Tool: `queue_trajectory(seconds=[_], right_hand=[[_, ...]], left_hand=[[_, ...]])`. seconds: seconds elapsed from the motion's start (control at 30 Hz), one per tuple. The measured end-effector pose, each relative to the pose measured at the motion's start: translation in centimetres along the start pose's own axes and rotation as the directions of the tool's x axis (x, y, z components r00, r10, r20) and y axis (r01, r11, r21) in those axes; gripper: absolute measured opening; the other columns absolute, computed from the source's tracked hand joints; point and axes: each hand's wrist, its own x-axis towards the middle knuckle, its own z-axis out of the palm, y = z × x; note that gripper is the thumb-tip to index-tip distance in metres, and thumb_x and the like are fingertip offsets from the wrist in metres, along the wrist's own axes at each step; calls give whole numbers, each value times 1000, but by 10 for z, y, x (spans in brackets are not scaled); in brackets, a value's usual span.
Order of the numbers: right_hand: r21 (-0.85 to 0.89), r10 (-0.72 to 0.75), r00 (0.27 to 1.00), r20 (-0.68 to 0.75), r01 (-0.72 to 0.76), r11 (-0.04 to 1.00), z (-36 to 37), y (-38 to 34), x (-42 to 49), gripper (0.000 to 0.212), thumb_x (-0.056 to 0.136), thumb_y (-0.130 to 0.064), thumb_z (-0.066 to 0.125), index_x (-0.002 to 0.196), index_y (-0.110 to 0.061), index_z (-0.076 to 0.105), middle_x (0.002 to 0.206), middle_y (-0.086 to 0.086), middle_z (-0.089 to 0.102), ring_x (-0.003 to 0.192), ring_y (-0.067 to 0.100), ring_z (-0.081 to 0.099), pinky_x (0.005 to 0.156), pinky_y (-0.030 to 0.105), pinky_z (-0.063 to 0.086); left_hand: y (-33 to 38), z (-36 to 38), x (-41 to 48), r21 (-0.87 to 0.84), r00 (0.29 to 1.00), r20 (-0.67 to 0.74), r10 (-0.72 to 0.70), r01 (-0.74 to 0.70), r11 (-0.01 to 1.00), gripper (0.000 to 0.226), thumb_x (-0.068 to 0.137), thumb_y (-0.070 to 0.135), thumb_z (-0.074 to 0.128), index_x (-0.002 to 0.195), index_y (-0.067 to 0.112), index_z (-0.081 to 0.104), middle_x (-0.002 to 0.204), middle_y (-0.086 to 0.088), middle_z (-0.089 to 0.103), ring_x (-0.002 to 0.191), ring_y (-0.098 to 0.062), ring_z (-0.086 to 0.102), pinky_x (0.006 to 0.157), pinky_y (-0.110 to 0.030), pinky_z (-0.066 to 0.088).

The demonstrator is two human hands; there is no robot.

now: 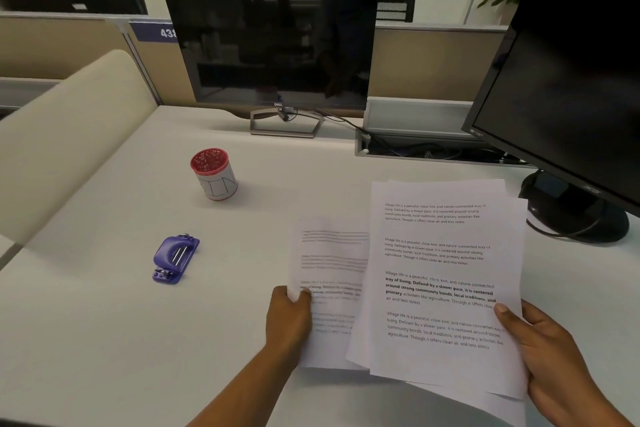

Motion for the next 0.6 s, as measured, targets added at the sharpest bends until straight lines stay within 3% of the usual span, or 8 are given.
queue_trajectory(seconds=[0.17, 0.3, 0.37, 0.6], right_hand=[[-6, -4, 1000, 15, 4, 1000, 3, 0, -2, 19, 92, -6, 62, 108, -12, 72, 97, 6, 79, 72, 16, 76, 71, 36, 60], [-3, -9, 1000, 20, 10, 1000, 4, 1, -1, 21, 92, -6, 62, 110, -11, 72, 101, 9, 78, 76, 20, 76, 73, 38, 59], [13, -2, 999, 43, 2, 1000, 6, 1, -1, 21, 93, -6, 62, 109, -11, 73, 103, 9, 78, 79, 21, 77, 71, 37, 61], [63, 0, 989, 147, -9, 998, 15, -9, 0, 25, 83, -15, 66, 105, -14, 77, 107, 12, 77, 91, 28, 76, 63, 35, 61]], left_hand=[[-2, -3, -4, 70, 993, 112, 45, -53, 996, 7, 96, 24, 56, 101, 21, 60, 94, 1, 71, 76, -16, 72, 61, -27, 58], [2, -5, -14, -31, 986, 150, 77, -73, 997, 9, 97, 17, 55, 93, 21, 62, 79, 2, 77, 60, -11, 73, 47, -17, 51], [4, -5, -19, -96, 982, 175, 64, -48, 994, 8, 97, 16, 56, 96, 19, 64, 75, 3, 78, 62, -13, 75, 49, -21, 53], [22, 2, -42, -329, 920, 383, 81, 54, 943, 17, 93, 24, 66, 106, 14, 63, 96, -7, 80, 82, -30, 76, 73, -44, 62]])
